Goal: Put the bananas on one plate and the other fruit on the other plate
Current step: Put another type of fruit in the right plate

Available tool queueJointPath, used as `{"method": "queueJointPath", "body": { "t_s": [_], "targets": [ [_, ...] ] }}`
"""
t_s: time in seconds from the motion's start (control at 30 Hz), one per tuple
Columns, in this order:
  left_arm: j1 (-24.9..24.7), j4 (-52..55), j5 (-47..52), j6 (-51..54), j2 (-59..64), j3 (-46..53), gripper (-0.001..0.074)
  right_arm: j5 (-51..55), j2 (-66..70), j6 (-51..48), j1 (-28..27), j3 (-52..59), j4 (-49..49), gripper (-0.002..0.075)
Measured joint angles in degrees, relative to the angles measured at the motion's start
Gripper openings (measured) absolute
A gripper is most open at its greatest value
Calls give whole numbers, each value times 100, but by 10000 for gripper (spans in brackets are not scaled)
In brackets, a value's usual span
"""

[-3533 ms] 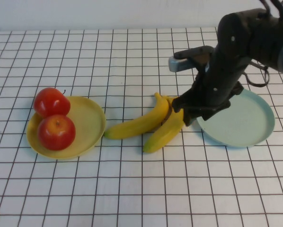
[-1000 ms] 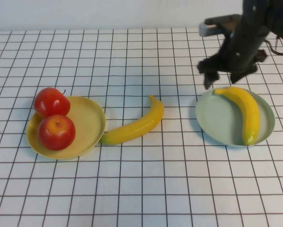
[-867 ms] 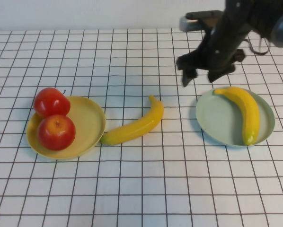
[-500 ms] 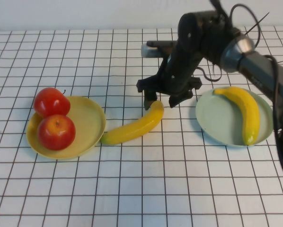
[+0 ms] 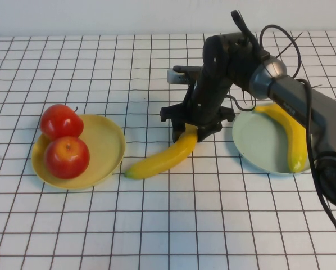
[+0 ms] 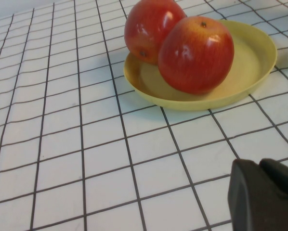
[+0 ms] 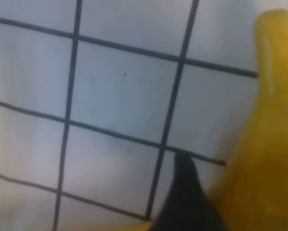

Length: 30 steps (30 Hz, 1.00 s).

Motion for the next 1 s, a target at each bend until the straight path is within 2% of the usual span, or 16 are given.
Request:
{"method": "queueJointPath", "body": {
  "t_s": [0.1, 0.17, 0.5, 0.8, 1.0],
  "targets": [
    [0, 0, 0, 0, 0, 0, 1, 0, 32, 0, 0, -174, -65, 345],
    [0, 0, 0, 0, 0, 0, 1, 0, 32, -73, 0, -333, -170, 306],
    [0, 0, 0, 0, 0, 0, 1, 19, -715, -1146, -105, -533, -676, 305],
    [0, 0, 0, 0, 0, 0, 1, 32, -1300, -2479, -604, 565, -737, 305],
    [0, 0, 0, 0, 0, 0, 1, 32, -1382, -3000, -968, 1227, -903, 305]
  ]
}}
